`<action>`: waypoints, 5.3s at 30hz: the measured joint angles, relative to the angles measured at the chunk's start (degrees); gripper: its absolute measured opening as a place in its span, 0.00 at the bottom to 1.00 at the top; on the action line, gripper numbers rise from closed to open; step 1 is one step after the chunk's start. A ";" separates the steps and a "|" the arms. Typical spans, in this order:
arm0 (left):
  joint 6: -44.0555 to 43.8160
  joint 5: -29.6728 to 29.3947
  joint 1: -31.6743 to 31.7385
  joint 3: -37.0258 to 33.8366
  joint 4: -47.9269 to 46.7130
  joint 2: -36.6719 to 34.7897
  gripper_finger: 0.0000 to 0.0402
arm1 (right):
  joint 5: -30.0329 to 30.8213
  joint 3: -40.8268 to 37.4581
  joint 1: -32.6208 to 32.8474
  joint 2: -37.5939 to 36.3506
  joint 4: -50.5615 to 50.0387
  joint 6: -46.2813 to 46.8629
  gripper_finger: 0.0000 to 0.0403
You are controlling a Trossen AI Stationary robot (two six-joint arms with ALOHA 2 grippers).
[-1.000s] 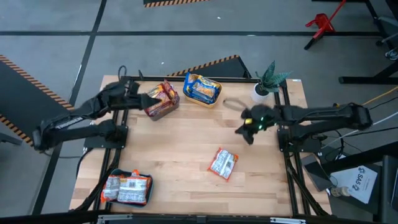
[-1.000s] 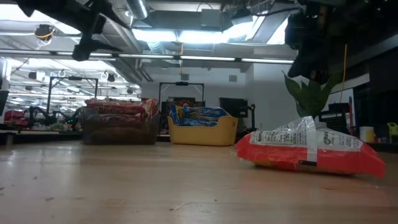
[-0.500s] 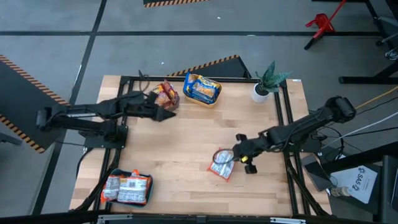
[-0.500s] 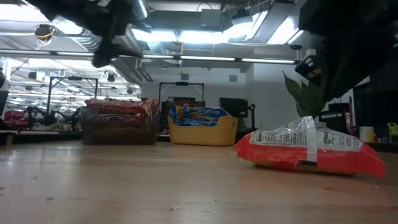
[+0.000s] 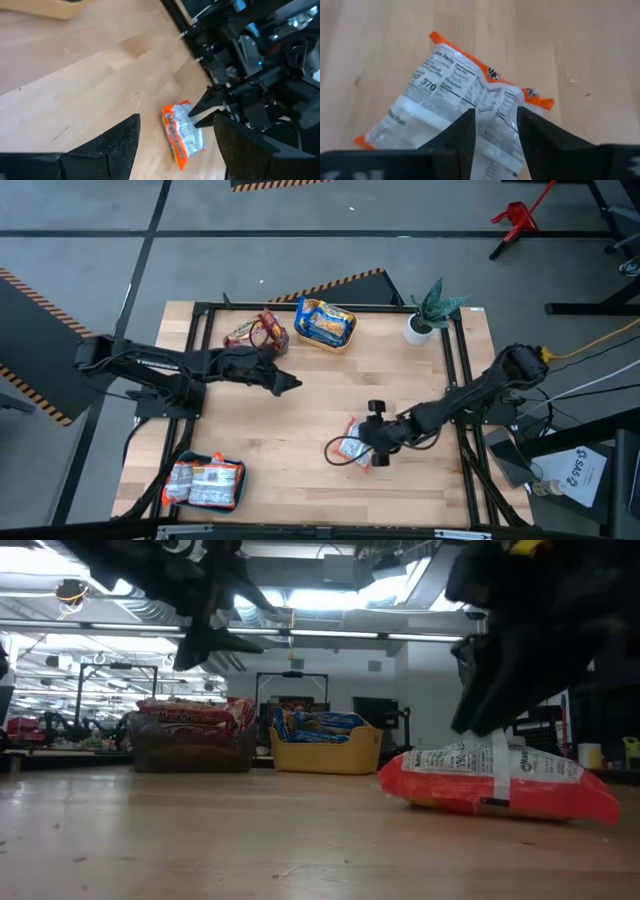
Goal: Sort Maruchan noodles
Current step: Put the orange noodle pack into the blue bin
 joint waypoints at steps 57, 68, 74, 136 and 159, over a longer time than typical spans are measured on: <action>22.47 4.73 -6.03 19.05 29.15 49.23 0.62 | -1.87 3.30 -0.78 -2.22 -10.48 21.70 0.32; 22.25 3.80 -6.08 21.66 18.73 51.93 0.62 | -3.69 3.30 -0.32 -2.22 -11.80 39.75 0.42; 22.37 3.69 -6.11 21.68 16.98 51.86 0.62 | 0.20 3.32 -0.32 -2.23 -11.19 58.15 0.63; 15.23 45.01 14.25 21.46 2.31 25.06 0.62 | 23.37 22.34 -3.48 9.12 -24.79 9.93 0.00; 5.59 59.73 26.20 21.46 2.43 25.00 0.62 | 44.73 28.96 -4.08 9.06 -31.02 -29.83 0.00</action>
